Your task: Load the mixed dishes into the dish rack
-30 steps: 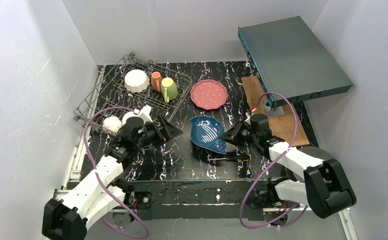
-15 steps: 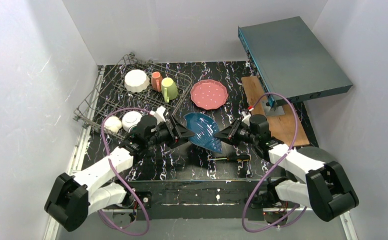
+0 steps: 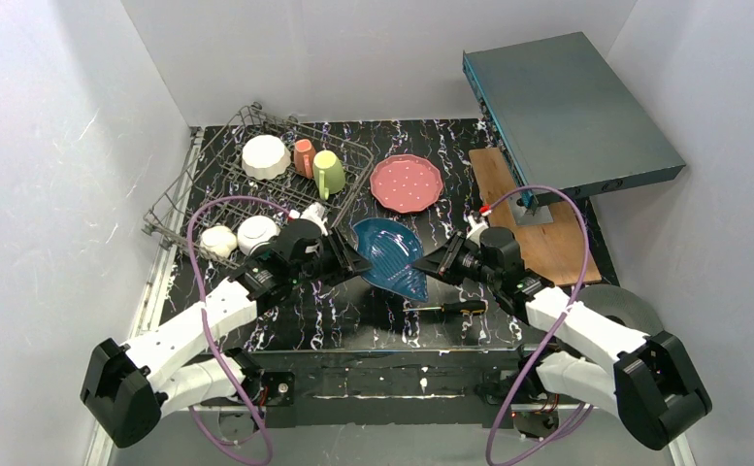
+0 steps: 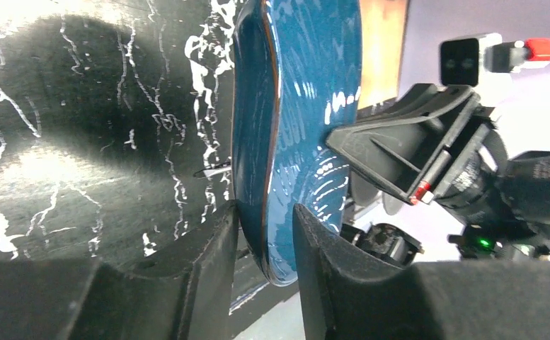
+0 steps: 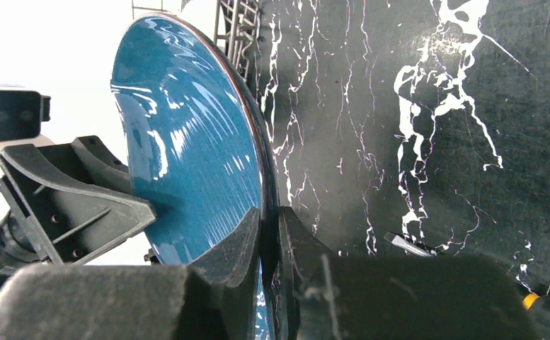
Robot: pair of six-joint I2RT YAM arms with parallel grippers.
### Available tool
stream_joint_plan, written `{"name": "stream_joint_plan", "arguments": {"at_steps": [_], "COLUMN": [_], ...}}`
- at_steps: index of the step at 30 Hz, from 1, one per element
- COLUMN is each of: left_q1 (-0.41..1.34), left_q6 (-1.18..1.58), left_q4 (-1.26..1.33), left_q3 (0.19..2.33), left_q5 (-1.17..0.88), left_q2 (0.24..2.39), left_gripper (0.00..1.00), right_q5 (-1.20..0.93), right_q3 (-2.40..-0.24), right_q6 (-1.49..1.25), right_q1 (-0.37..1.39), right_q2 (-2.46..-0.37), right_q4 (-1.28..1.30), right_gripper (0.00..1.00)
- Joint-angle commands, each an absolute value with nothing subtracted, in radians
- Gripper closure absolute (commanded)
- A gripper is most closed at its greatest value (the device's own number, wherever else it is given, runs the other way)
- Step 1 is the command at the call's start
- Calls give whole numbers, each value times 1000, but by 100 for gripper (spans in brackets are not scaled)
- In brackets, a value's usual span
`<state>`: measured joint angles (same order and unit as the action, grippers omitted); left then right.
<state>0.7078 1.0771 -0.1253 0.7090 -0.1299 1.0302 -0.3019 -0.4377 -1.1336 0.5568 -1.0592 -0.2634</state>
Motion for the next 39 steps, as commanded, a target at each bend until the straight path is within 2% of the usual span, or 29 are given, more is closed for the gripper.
{"name": "stream_joint_plan", "arguments": {"at_steps": [1, 9, 18, 20, 26, 29, 35, 39], "left_q1": [751, 819, 833, 834, 833, 834, 826, 792], "left_q6": [1015, 963, 909, 873, 733, 648, 383, 173], "left_q4": [-254, -426, -506, -516, -599, -674, -753, -759], "left_q3": [804, 939, 1010, 1028, 1116, 1182, 1322, 1411], "left_q5": [25, 179, 294, 304, 362, 436, 600, 723], "left_q2": [1043, 1125, 1133, 1124, 1103, 1102, 1121, 1160], "left_gripper": [70, 99, 100, 100, 100, 100, 100, 100], "right_q5": [-232, -27, 94, 94, 108, 139, 180, 182], "right_q3": [-525, -558, -602, -613, -659, -708, -712, -697], "right_q6": [-1105, -1005, -911, -886, -793, -739, -634, -577], "right_q1": [588, 719, 814, 815, 815, 815, 815, 815], "right_q2": [-1000, -938, -956, -959, -959, -963, -894, -873], "right_q4": [-313, -226, -203, -194, -136, -55, -3, 33], "right_gripper": [99, 99, 99, 89, 46, 34, 19, 15]}}
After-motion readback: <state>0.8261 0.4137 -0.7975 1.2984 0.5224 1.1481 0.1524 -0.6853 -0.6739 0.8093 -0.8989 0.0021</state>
